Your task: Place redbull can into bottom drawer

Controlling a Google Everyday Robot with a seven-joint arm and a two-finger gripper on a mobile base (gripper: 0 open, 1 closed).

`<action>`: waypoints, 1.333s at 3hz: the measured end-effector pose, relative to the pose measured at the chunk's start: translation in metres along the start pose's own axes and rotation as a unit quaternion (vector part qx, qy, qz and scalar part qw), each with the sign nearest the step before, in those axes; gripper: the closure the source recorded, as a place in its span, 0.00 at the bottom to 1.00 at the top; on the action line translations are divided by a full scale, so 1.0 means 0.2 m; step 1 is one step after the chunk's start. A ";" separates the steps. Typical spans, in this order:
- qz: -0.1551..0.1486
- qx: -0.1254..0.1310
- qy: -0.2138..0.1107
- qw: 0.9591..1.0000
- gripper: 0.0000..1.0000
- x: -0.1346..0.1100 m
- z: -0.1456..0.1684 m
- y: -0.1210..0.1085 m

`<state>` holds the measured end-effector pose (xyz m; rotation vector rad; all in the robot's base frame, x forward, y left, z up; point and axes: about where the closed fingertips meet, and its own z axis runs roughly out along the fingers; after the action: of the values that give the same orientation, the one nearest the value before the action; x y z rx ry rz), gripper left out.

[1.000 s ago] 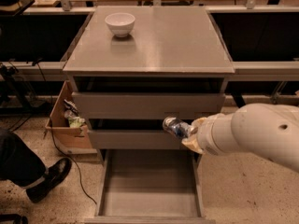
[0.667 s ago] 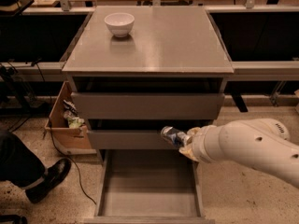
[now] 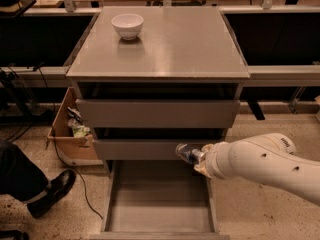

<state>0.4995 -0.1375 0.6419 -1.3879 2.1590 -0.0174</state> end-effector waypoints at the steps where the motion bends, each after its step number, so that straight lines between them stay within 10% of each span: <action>1: -0.018 -0.014 0.007 1.000 1.00 0.04 0.08 0.03; 4: -0.068 -0.098 0.056 0.991 1.00 0.54 0.77 0.08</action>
Offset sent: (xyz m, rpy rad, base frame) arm 0.0220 -0.0217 -0.1469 -0.1209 0.1565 0.1777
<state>0.5253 -0.1775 0.4583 -1.6810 2.2002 0.0698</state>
